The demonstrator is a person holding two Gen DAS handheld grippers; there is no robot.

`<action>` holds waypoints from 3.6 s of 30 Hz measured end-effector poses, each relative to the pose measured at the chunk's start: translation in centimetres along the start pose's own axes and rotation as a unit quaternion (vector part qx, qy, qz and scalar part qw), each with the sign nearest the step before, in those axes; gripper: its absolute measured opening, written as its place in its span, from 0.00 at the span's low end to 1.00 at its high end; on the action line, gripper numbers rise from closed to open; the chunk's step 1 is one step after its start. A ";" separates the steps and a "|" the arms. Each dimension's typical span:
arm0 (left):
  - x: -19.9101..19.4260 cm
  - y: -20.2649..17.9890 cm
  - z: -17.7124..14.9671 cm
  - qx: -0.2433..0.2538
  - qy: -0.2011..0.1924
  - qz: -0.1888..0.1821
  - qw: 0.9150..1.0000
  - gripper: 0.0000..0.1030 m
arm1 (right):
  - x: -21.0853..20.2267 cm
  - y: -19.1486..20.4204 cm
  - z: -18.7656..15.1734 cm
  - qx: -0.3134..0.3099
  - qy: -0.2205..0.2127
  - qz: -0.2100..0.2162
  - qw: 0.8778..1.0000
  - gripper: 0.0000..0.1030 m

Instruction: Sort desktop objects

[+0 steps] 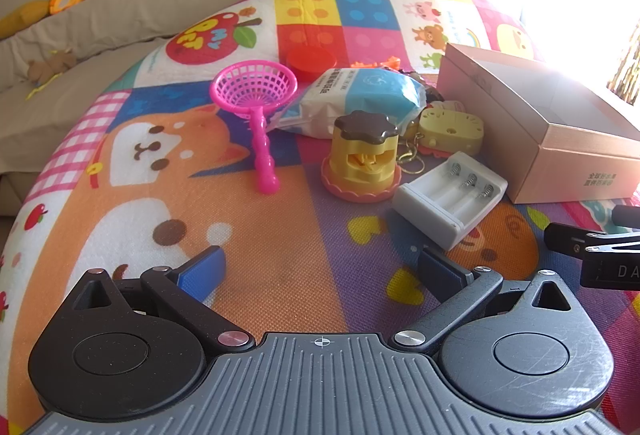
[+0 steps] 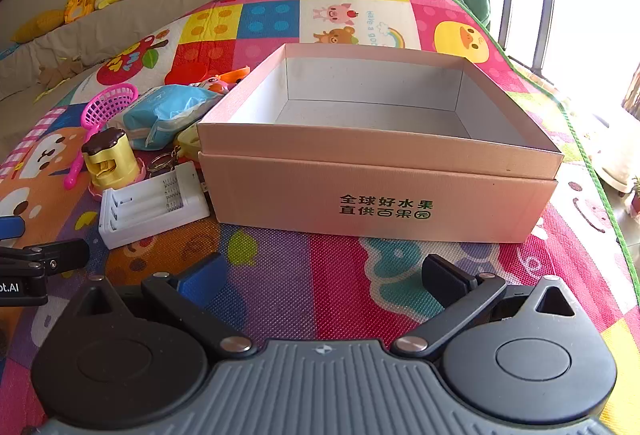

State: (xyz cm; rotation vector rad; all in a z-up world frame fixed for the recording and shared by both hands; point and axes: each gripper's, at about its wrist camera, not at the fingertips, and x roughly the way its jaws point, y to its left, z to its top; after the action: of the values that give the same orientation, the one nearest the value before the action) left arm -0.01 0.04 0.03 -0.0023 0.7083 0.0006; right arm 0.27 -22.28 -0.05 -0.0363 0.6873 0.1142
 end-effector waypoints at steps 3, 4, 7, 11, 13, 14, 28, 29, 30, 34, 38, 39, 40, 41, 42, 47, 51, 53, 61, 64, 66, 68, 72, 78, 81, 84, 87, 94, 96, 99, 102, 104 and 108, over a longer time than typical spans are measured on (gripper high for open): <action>0.0 0.0 0.0 0.000 0.000 0.000 1.000 1.00 | 0.0 0.0 0.0 0.000 0.000 0.000 1.000 1.00; 0.0 0.0 0.0 0.000 0.000 0.000 1.000 1.00 | 0.0 0.0 0.0 0.000 0.000 0.000 1.000 1.00; 0.0 0.0 0.0 0.000 0.000 0.000 1.000 1.00 | 0.0 0.0 0.0 0.000 0.000 0.000 1.000 1.00; 0.0 0.0 0.0 -0.001 0.000 0.000 1.000 1.00 | 0.0 0.0 0.0 0.000 0.000 0.000 1.000 1.00; 0.0 0.0 0.0 -0.001 0.000 0.000 1.000 1.00 | -0.1 0.0 0.0 0.000 0.000 0.000 1.000 1.00; 0.0 0.0 0.0 -0.001 0.000 0.000 1.000 1.00 | -0.1 0.0 0.0 0.001 0.000 0.000 1.000 1.00; 0.0 0.0 0.0 -0.001 0.000 -0.001 1.000 1.00 | 0.0 0.0 0.0 0.001 0.000 0.000 1.000 1.00; 0.0 0.0 0.0 -0.001 0.000 -0.001 1.000 1.00 | 0.0 0.1 -0.1 0.001 0.000 0.000 1.000 1.00; 0.0 0.0 0.0 -0.001 0.000 -0.001 1.000 1.00 | 0.0 0.0 0.0 0.001 0.000 0.000 1.000 1.00; 0.0 0.0 0.0 -0.001 0.000 -0.001 1.000 1.00 | 0.0 0.0 0.0 0.001 0.000 0.000 1.000 1.00; 0.0 0.0 0.0 -0.001 0.000 -0.001 1.000 1.00 | 0.0 0.0 -0.1 0.001 0.000 0.000 1.000 1.00; 0.0 0.0 0.0 -0.001 0.000 -0.001 1.000 1.00 | 0.0 0.0 -0.1 0.001 0.000 0.000 1.000 1.00; 0.0 0.0 0.0 -0.001 0.000 -0.001 1.000 1.00 | 0.0 0.1 -0.1 0.001 0.000 0.000 1.000 1.00; 0.0 0.0 0.0 -0.001 0.000 -0.001 1.000 1.00 | 0.0 0.0 -0.1 0.001 0.000 0.000 1.000 1.00; 0.0 0.0 0.0 -0.001 0.000 -0.001 1.000 1.00 | 0.0 0.0 -0.1 0.001 0.000 0.000 1.000 1.00; 0.0 0.0 0.0 -0.001 0.000 -0.001 1.000 1.00 | 0.0 0.0 -0.1 0.001 0.000 0.000 1.000 1.00; 0.0 0.0 0.0 -0.002 0.000 -0.001 1.000 1.00 | 0.0 0.0 -0.1 0.001 0.000 0.000 1.000 1.00; 0.0 0.0 0.0 -0.002 0.000 -0.001 1.000 1.00 | 0.0 0.0 -0.1 0.001 0.000 0.000 1.000 1.00; 0.0 0.0 0.0 -0.001 0.000 -0.001 1.000 1.00 | 0.1 -0.1 -0.1 0.001 0.000 0.000 1.000 1.00; 0.0 0.0 0.0 -0.001 0.000 -0.001 1.000 1.00 | 0.1 -0.1 -0.2 0.001 0.000 0.000 1.000 1.00; 0.0 0.0 0.0 -0.001 0.001 0.000 1.000 1.00 | 0.1 -0.2 -0.1 0.004 0.001 0.003 1.000 1.00; 0.0 0.1 0.0 0.000 0.002 0.000 1.000 1.00 | -0.4 -0.2 -0.2 0.006 0.005 0.003 1.000 1.00; 0.2 -0.1 0.4 0.001 0.011 0.001 1.000 1.00 | 0.3 -0.4 0.6 0.003 0.030 0.006 1.000 1.00; 0.2 0.3 0.4 0.006 0.020 -0.011 1.000 1.00 | 0.3 -0.1 1.2 0.011 0.056 -0.011 0.998 1.00; -0.2 0.5 0.4 0.000 0.015 -0.019 1.000 1.00 | 0.3 -0.2 1.4 0.007 0.064 -0.005 0.998 1.00; -0.7 1.5 0.6 -0.021 -0.001 -0.049 0.999 1.00 | 0.0 -0.3 1.5 -0.002 0.073 0.010 0.997 1.00; -2.0 2.5 0.8 -0.012 -0.055 -0.025 0.998 1.00 | -1.5 -0.1 2.3 -0.009 0.090 0.073 0.993 1.00; -1.2 4.9 1.1 -0.072 -0.071 -0.031 0.994 1.00 | -4.8 3.6 11.5 -0.059 -0.010 0.142 0.988 1.00; -1.0 5.4 1.1 -0.086 -0.071 -0.039 0.993 1.00 | -2.1 4.3 15.6 -0.019 0.018 0.174 0.984 1.00; -1.0 6.3 0.9 -0.115 -0.073 -0.045 0.990 1.00 | 3.5 5.9 20.3 0.022 0.054 0.175 0.983 0.97; -1.0 7.2 0.7 -0.139 -0.075 -0.054 0.986 1.00 | 10.1 8.5 23.1 -0.001 0.089 0.140 0.986 0.52; -0.8 7.4 0.7 -0.145 -0.069 -0.062 0.985 1.00 | 13.9 9.6 23.9 -0.009 0.098 0.102 0.990 0.50; -0.7 7.6 0.7 -0.151 -0.066 -0.069 0.984 1.00 | 19.8 10.4 23.6 -0.001 0.135 0.064 0.989 0.49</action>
State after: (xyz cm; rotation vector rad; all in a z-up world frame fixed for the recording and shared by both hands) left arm -0.07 7.63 1.02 -0.3389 0.5680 -0.0255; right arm 29.08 -8.48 5.64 -0.0088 0.9614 0.2351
